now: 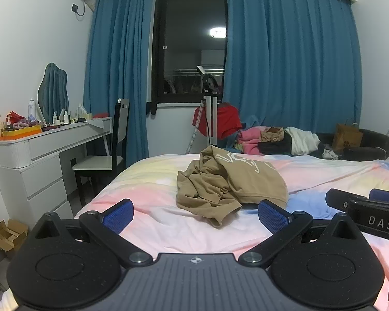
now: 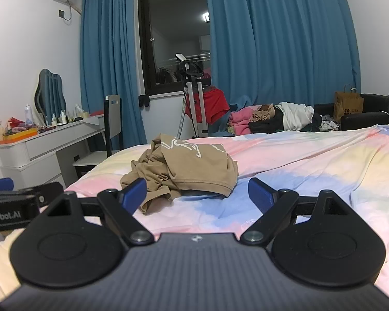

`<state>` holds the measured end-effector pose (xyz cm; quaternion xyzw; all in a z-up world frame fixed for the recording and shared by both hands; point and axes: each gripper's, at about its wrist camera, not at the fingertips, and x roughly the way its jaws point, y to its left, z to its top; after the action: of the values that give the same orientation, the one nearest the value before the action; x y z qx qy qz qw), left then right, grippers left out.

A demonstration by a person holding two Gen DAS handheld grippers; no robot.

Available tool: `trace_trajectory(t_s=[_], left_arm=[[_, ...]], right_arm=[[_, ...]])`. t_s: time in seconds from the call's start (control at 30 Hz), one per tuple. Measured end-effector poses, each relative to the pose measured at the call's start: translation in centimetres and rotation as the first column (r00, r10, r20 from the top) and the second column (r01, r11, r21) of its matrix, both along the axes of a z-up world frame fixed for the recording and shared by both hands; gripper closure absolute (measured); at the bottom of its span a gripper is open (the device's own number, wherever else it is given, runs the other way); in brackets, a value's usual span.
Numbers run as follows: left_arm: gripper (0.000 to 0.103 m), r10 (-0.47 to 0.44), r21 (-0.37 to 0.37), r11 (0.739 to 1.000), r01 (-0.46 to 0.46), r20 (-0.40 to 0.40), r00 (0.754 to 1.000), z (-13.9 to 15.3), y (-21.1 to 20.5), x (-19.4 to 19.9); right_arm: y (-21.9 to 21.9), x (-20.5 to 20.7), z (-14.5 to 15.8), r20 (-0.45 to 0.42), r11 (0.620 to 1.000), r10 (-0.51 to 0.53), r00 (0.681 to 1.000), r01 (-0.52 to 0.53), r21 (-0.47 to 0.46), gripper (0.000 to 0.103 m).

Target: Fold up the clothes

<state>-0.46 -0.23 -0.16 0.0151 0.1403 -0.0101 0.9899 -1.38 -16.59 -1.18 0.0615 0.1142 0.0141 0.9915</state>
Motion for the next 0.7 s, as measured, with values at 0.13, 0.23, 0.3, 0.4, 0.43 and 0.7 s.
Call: trace_trajectory(t_s=[0.13, 0.23, 0.3, 0.4, 0.43, 0.7], left_arm=[[0.0, -0.004, -0.002, 1.0, 0.004, 0.0, 1.0, -0.12, -0.02, 0.05], [0.0, -0.008, -0.01, 1.0, 0.008, -0.003, 1.0, -0.15, 0.1, 0.06], [0.0, -0.01, -0.015, 1.0, 0.01, -0.004, 1.0, -0.16, 0.19, 0.07], [0.0, -0.009, -0.018, 1.0, 0.009, -0.009, 1.0, -0.15, 0.24, 0.13], [0.0, -0.01, -0.017, 1.0, 0.009, -0.009, 1.0, -0.14, 0.2, 0.15], [0.0, -0.015, -0.019, 1.0, 0.015, 0.029, 0.999, -0.07, 0.24, -0.3]], right_arm=[[-0.05, 0.09, -0.04, -0.008, 1.0, -0.011, 1.0, 0.011, -0.008, 0.016], [-0.14, 0.22, -0.06, -0.017, 1.0, -0.007, 1.0, 0.007, -0.002, 0.016], [-0.19, 0.29, -0.06, -0.019, 1.0, -0.004, 1.0, 0.004, 0.0, 0.016], [-0.39, 0.15, -0.01, -0.016, 1.0, 0.002, 1.0, -0.001, 0.01, 0.016], [-0.46, 0.12, -0.01, -0.015, 1.0, 0.001, 1.0, -0.001, 0.016, 0.016], [-0.44, -0.07, -0.13, 0.002, 1.0, -0.006, 1.0, 0.006, 0.027, 0.038]])
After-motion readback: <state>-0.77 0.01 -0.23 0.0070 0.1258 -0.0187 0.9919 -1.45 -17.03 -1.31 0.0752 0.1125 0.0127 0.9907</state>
